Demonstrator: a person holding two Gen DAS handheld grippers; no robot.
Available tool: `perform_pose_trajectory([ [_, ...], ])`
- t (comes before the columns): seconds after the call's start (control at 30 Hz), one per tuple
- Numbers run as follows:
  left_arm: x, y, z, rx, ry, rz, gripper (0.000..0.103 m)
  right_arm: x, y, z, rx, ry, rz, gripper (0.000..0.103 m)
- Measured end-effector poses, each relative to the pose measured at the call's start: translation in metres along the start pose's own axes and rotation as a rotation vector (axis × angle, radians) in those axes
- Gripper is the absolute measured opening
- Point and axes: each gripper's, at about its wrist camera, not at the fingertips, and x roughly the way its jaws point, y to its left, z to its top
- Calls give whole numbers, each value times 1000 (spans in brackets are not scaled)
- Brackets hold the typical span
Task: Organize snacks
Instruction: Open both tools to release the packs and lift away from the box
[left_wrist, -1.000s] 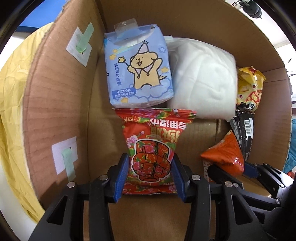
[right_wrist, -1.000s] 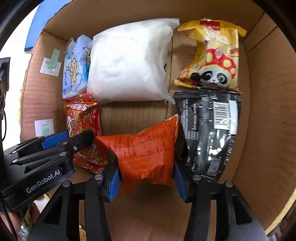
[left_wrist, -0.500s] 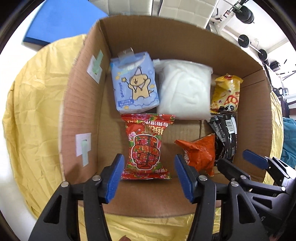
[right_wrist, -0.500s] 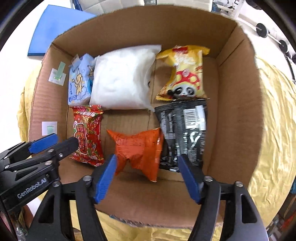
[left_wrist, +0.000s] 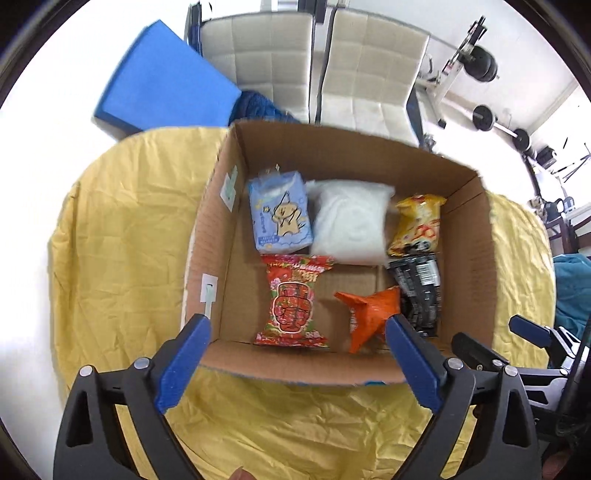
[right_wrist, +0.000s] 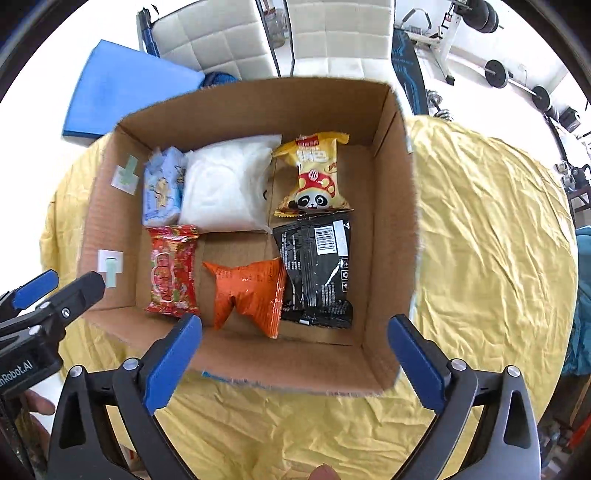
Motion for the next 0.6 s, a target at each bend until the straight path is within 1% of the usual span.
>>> perform_pose_trajectory([
  [0.1, -33, -7, -10, 9, -46, 10, 97, -33, -3, -11, -1, -45, 5, 102],
  [0.2, -66, -16, -23, 15, -94, 4, 97, -66, -6, -24, 0, -91, 18, 102],
  [0.27, -90, -22, -32, 23, -126, -9, 97, -96, -8, -36, -4, -138, 30, 102],
  [0.37, -121, -31, -43, 41, -175, 1, 97, -139, -10, -53, -14, -205, 22, 102],
  [0.5, -159, -39, -57, 48, -219, -28, 97, -181, -15, -74, -14, -259, 21, 102],
  [0.6, -178, -46, -67, 61, -238, -1, 97, -208, -18, -92, -29, -287, 8, 102],
])
